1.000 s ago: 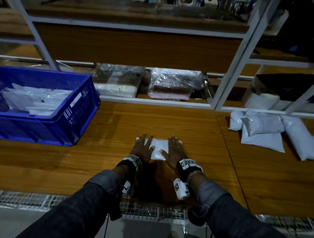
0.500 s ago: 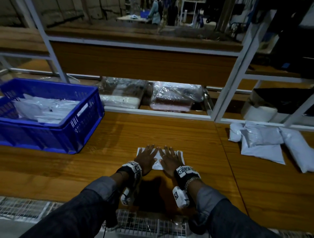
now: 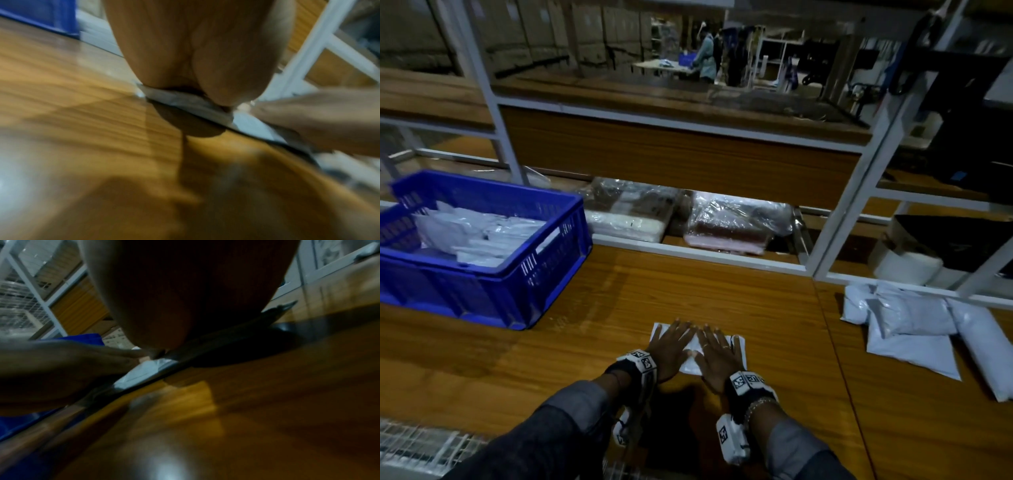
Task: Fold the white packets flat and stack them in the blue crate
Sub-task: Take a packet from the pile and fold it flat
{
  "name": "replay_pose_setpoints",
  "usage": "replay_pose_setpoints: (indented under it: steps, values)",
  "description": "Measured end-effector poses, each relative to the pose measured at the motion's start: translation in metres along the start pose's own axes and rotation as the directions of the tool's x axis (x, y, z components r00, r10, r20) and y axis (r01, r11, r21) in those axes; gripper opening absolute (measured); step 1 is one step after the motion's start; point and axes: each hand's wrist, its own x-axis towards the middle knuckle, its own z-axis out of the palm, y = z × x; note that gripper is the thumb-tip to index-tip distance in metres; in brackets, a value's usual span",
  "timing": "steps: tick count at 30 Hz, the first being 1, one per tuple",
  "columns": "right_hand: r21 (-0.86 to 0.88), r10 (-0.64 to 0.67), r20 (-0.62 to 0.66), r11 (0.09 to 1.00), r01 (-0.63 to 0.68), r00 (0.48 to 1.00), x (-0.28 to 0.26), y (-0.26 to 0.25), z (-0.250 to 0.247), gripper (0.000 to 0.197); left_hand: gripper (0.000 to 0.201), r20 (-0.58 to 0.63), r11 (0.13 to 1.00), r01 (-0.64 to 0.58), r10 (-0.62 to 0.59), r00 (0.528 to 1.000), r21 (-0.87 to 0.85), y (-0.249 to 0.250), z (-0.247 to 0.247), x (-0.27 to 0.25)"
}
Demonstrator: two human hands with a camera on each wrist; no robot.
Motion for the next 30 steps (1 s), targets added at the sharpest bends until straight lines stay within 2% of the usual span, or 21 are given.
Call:
replay_pose_setpoints:
  steps: [2,7,11,13,16,18,20,24,26,28,30]
  values:
    - [0.052,-0.014,-0.009,0.999,0.015,1.000,-0.003,0.010,-0.001,0.065,0.116,-0.009,0.998,-0.034,0.033,0.999,-0.059,-0.010,-0.003,-0.004]
    - [0.094,-0.004,0.020,0.996,0.002,1.000,-0.009,0.028,0.001,0.078,0.099,-0.101,0.998,-0.023,0.017,0.995,-0.054,-0.017,0.008,-0.013]
    - [0.049,0.006,0.022,0.999,-0.008,1.000,-0.005,0.028,0.004,0.080,0.087,-0.051,1.000,0.017,-0.017,0.999,-0.002,-0.015,0.008,-0.009]
    - [0.038,0.007,0.011,0.999,-0.007,1.000,-0.003,0.028,0.004,0.088,0.098,-0.014,0.999,0.039,-0.039,0.999,0.005,-0.014,0.004,-0.008]
    - [0.042,0.008,0.022,0.999,-0.009,1.000,-0.002,0.025,0.003,0.116,0.112,0.092,0.995,0.105,-0.104,0.990,-0.002,-0.006,-0.007,-0.007]
    - [0.035,0.009,0.031,0.999,-0.010,0.999,-0.001,0.025,-0.001,0.105,0.121,0.146,0.991,0.130,-0.126,0.981,-0.017,-0.003,-0.016,-0.004]
    - [0.036,-0.016,0.051,0.999,0.014,0.999,-0.002,0.028,-0.004,0.091,0.124,0.141,0.993,0.118,-0.113,0.984,-0.031,-0.002,-0.021,-0.010]
    - [-0.004,-0.137,0.062,0.990,0.138,0.989,-0.009,0.041,0.004,0.106,0.102,0.064,0.997,0.064,-0.062,0.996,-0.044,0.001,-0.013,-0.035]
    - [-0.034,-0.184,0.106,0.982,0.188,0.977,-0.010,0.045,0.003,0.108,0.101,0.049,0.997,0.051,-0.048,0.998,-0.062,0.000,-0.009,-0.044]
    - [-0.038,-0.208,0.119,0.976,0.213,0.971,-0.013,0.045,-0.004,0.103,0.107,0.054,0.996,0.051,-0.047,0.997,-0.072,0.003,-0.013,-0.050]
    - [-0.049,-0.229,0.123,0.970,0.237,0.966,-0.017,0.041,-0.017,0.092,0.104,0.050,0.995,0.057,-0.053,0.997,-0.076,0.007,-0.022,-0.054]
